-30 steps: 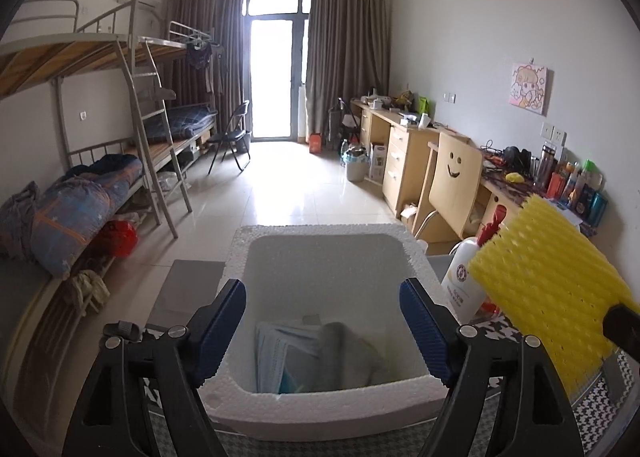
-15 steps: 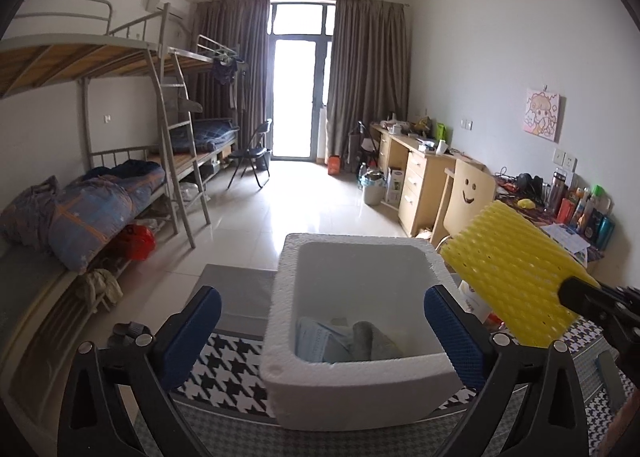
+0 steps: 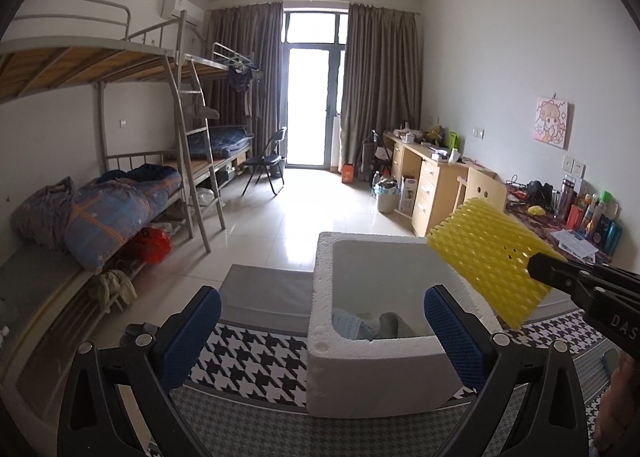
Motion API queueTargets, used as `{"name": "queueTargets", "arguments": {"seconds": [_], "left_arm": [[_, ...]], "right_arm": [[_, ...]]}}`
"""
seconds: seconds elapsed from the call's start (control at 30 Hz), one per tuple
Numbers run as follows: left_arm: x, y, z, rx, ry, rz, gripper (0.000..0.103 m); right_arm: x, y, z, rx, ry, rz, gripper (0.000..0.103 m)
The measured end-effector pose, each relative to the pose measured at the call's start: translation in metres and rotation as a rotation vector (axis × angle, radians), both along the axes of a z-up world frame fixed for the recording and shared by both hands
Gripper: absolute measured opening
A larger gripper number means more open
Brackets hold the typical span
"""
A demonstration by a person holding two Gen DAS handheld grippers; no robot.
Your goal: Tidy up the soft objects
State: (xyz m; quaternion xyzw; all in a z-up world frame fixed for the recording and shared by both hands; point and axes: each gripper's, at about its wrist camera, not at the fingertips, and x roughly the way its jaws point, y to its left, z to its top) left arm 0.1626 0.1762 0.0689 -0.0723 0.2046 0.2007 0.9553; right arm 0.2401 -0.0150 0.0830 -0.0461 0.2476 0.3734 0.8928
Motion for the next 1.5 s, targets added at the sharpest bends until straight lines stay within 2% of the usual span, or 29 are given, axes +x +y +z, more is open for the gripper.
{"name": "queueTargets", "arguments": {"seconds": [0.3, 0.63, 1.07, 1.1, 1.17, 1.2, 1.23, 1.5], "left_arm": [[-0.016, 0.0, -0.008, 0.011, 0.011, 0.017, 0.102], [-0.028, 0.01, -0.016, -0.011, 0.01, 0.045, 0.102], [-0.044, 0.019, -0.024, -0.023, 0.0, 0.039, 0.102], [-0.044, 0.021, -0.024, -0.026, 0.0, 0.04, 0.102], [-0.044, 0.021, -0.026, -0.034, 0.001, 0.042, 0.102], [-0.045, 0.022, -0.027, -0.038, 0.002, 0.042, 0.102], [-0.045, 0.022, -0.028, -0.038, 0.004, 0.042, 0.102], [-0.047, 0.019, -0.028, -0.039, 0.009, 0.03, 0.102]], "right_arm": [[0.004, 0.016, -0.001, -0.018, 0.002, 0.011, 0.013], [0.012, 0.035, -0.01, -0.048, 0.022, 0.013, 0.013], [0.021, 0.058, -0.024, -0.078, 0.064, 0.018, 0.013], [0.023, 0.059, -0.026, -0.084, 0.069, 0.015, 0.015], [0.025, 0.061, -0.029, -0.094, 0.089, 0.018, 0.031], [0.026, 0.061, -0.03, -0.095, 0.099, 0.023, 0.048], [0.026, 0.061, -0.031, -0.088, 0.111, 0.033, 0.061], [0.01, 0.054, -0.028, -0.088, 0.066, 0.054, 0.069]]}}
